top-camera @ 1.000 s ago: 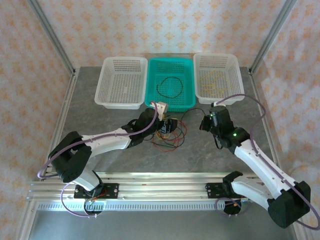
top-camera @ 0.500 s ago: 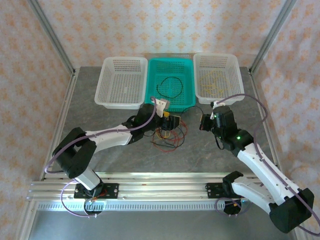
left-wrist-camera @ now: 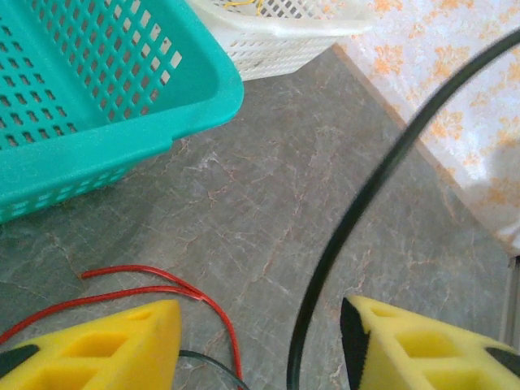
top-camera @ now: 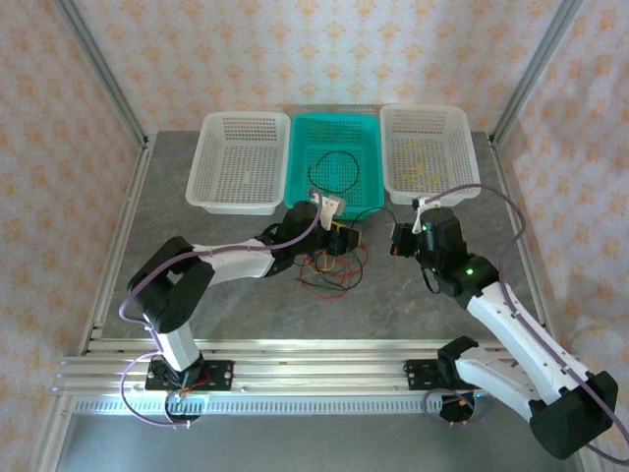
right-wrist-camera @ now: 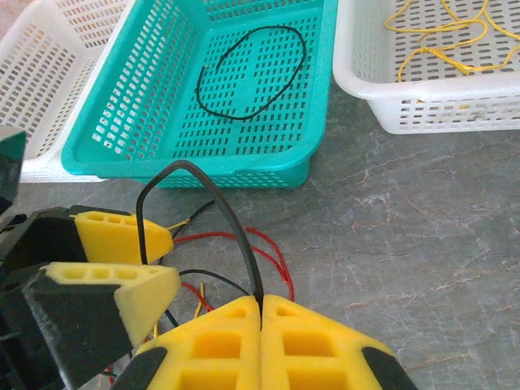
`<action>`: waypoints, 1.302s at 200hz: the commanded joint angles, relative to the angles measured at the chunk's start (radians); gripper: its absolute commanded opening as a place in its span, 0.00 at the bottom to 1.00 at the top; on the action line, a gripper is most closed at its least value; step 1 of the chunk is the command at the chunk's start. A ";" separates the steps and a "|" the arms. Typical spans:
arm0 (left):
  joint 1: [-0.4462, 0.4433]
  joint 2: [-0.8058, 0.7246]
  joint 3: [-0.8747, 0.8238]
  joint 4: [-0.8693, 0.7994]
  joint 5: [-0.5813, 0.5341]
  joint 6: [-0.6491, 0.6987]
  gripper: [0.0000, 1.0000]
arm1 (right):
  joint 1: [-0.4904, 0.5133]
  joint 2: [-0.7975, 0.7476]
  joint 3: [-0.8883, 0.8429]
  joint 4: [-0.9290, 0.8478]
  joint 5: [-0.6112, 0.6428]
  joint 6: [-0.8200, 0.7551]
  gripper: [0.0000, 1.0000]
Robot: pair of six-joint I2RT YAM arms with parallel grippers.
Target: Untangle the cables
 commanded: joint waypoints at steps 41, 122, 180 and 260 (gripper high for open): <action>0.003 0.007 0.025 0.059 0.027 -0.005 0.26 | -0.001 -0.011 0.026 0.015 0.036 -0.010 0.00; 0.002 -0.043 0.028 0.021 0.008 -0.019 0.07 | -0.001 -0.037 0.029 0.026 0.073 0.005 0.00; 0.001 -0.158 0.043 -0.037 -0.048 -0.049 0.00 | -0.001 -0.155 -0.021 0.107 0.164 0.085 0.39; 0.001 -0.296 0.154 -0.180 -0.115 -0.034 0.00 | -0.001 -0.168 -0.106 0.226 0.106 0.158 0.51</action>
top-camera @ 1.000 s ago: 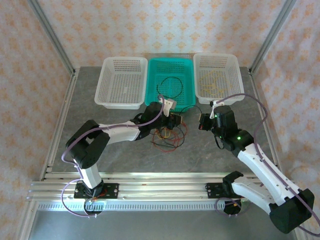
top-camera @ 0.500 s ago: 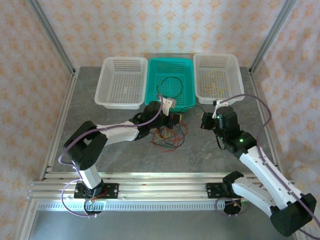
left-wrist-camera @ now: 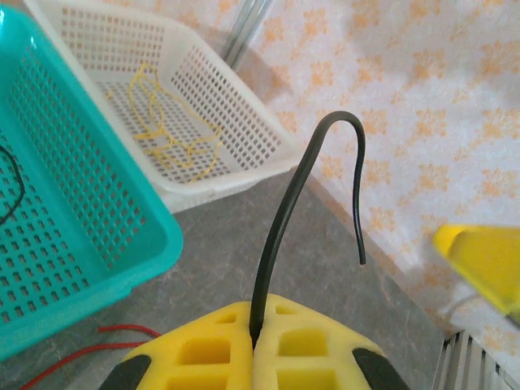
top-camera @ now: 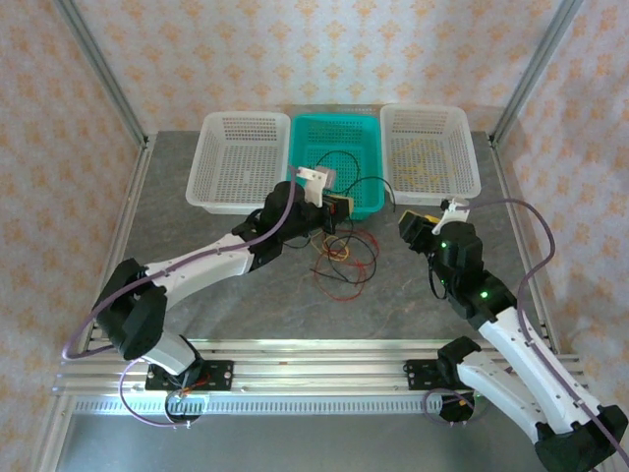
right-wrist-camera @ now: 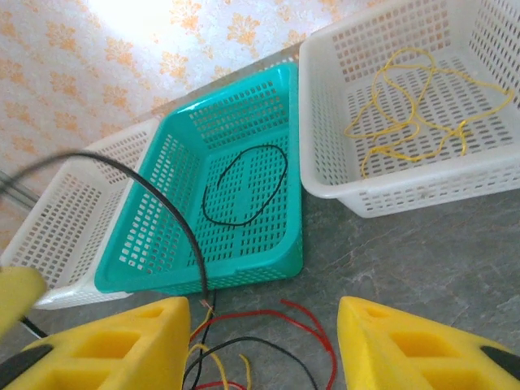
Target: Untangle the cables
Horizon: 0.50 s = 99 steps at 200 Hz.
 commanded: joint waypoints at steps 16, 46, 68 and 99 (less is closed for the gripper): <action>0.001 -0.076 0.080 -0.082 -0.048 -0.001 0.00 | -0.001 0.027 -0.033 0.114 -0.138 0.022 0.52; 0.001 -0.112 0.116 -0.111 -0.052 -0.003 0.00 | -0.001 0.087 -0.051 0.190 -0.295 0.020 0.56; 0.001 -0.137 0.133 -0.118 -0.047 -0.008 0.00 | -0.001 0.144 -0.077 0.271 -0.364 0.058 0.55; 0.001 -0.168 0.157 -0.140 -0.063 -0.005 0.00 | 0.018 0.212 -0.106 0.398 -0.422 0.097 0.53</action>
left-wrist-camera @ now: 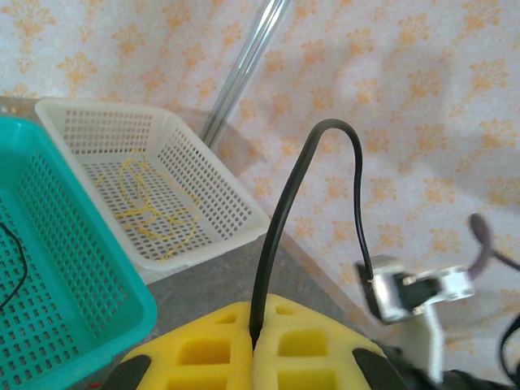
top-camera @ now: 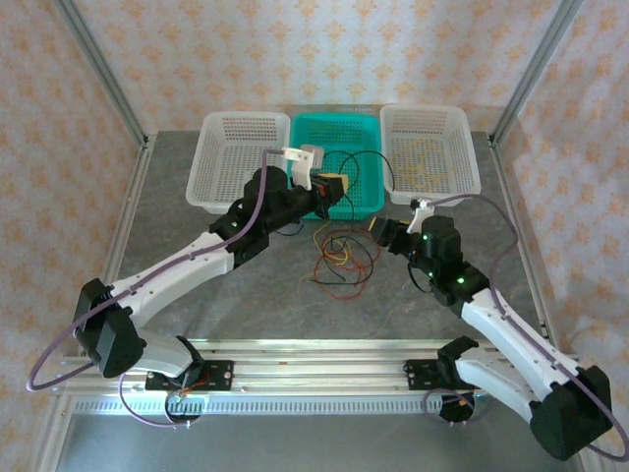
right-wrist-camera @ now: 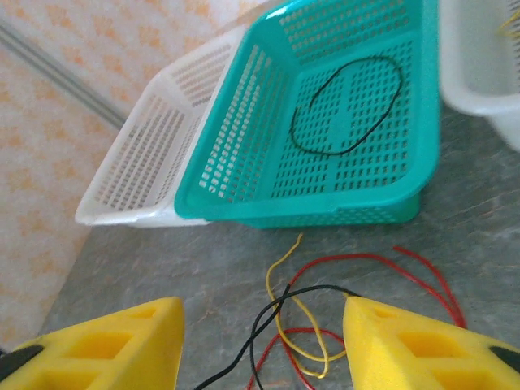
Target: Untangle the cables
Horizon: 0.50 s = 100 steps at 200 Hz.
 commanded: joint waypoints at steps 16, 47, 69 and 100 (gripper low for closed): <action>0.001 -0.055 0.059 -0.040 -0.040 -0.002 0.00 | 0.027 0.051 -0.016 0.174 -0.077 0.045 0.53; 0.001 -0.068 0.091 -0.044 -0.042 -0.002 0.00 | 0.035 0.108 -0.014 0.253 -0.028 0.082 0.50; 0.001 -0.066 0.133 -0.055 -0.030 0.001 0.00 | 0.041 0.188 0.003 0.328 -0.043 0.115 0.48; 0.001 -0.066 0.202 -0.076 -0.016 0.012 0.00 | 0.069 0.282 0.034 0.363 -0.002 0.147 0.43</action>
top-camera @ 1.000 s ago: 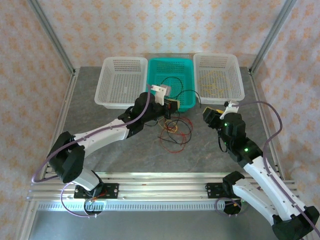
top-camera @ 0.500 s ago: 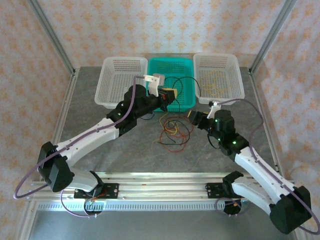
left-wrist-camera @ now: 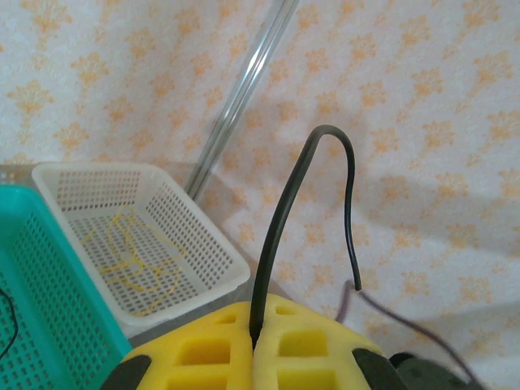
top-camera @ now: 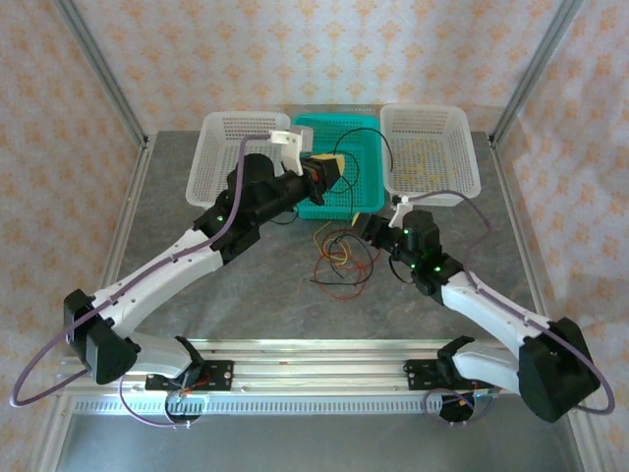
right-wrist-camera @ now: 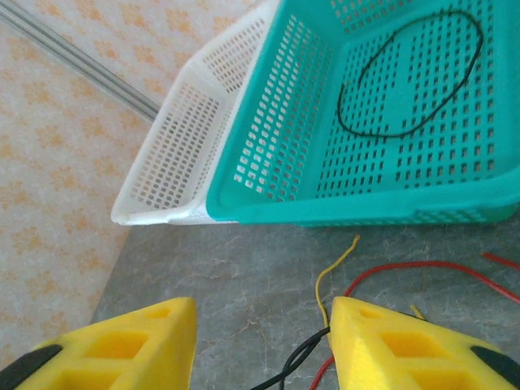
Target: Untangle the cables
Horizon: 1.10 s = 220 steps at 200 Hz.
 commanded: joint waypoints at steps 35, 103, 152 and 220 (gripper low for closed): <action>0.001 -0.022 0.140 -0.030 0.030 0.011 0.00 | 0.038 0.168 0.074 0.104 0.039 0.071 0.41; 0.001 -0.035 0.196 -0.041 0.037 0.007 0.00 | 0.058 0.388 0.141 0.027 0.096 0.126 0.35; 0.003 -0.046 0.221 -0.063 0.019 0.025 0.00 | 0.062 0.450 0.136 0.006 0.143 0.163 0.32; 0.010 -0.053 0.246 -0.126 -0.042 0.070 0.00 | 0.062 0.227 0.089 -0.152 0.338 0.005 0.39</action>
